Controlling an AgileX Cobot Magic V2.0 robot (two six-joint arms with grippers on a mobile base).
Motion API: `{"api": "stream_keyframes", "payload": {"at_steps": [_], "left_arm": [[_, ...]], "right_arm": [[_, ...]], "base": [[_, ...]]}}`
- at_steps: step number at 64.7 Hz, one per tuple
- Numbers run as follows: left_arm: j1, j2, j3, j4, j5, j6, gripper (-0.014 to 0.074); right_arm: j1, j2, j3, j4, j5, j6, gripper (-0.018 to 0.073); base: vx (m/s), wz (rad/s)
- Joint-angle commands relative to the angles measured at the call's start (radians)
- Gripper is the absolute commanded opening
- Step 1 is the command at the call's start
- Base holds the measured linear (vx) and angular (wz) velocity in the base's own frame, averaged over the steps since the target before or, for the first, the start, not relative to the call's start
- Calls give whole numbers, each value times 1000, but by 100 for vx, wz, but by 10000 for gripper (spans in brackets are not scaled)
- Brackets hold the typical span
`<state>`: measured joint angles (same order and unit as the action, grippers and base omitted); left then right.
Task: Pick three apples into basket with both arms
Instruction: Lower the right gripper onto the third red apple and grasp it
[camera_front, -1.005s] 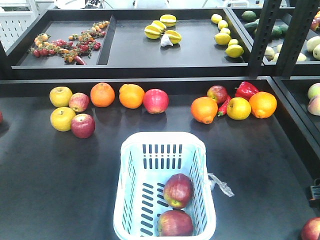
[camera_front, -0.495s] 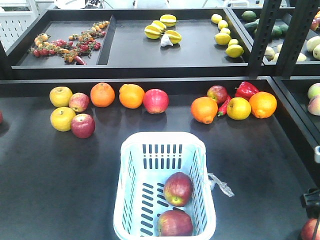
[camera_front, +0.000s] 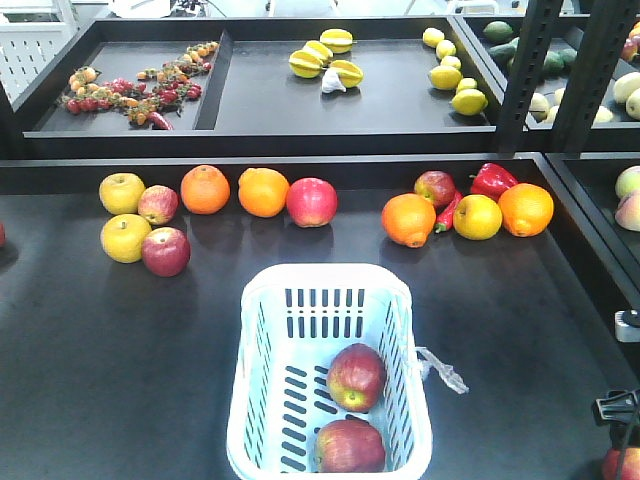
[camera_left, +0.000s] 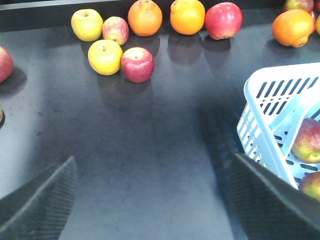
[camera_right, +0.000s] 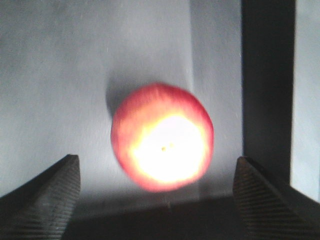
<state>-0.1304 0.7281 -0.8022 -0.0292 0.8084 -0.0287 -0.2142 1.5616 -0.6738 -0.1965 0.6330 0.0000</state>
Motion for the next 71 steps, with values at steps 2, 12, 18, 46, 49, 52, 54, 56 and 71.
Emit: {"api": "stream_keyframes", "payload": {"at_steps": [2, 12, 18, 46, 49, 52, 54, 56, 71], "left_arm": [[2, -1, -26, -7, -60, -10, 590], [2, -1, -26, -7, -60, -10, 590], [2, -1, -26, -7, -60, -10, 590], [2, -1, -26, -7, -60, -10, 590], [2, -1, -26, -7, -60, -10, 590], [2, -1, -26, -7, -60, -10, 590], [2, -1, -26, -7, -60, -10, 590], [2, -1, -26, -7, -60, -10, 590], [2, -1, -26, -7, -60, -10, 590]], "right_arm": [[-9, -3, -26, -19, -36, 17, 603], [-72, 13, -29, 29, -38, 24, 603], [-113, 13, -30, 91, -38, 0, 603], [-123, 14, -30, 124, -104, -72, 594], [-123, 14, -30, 118, -110, -70, 594], [-123, 14, -30, 117, -117, -69, 594], [-123, 14, -30, 116, -121, -69, 594], [-123, 18, -30, 114, -124, -69, 594], [-123, 102, -30, 122, -124, -69, 594]], "base": [[0, 0], [0, 0], [0, 0], [0, 0], [0, 0], [0, 0], [0, 0], [0, 0], [0, 0]]}}
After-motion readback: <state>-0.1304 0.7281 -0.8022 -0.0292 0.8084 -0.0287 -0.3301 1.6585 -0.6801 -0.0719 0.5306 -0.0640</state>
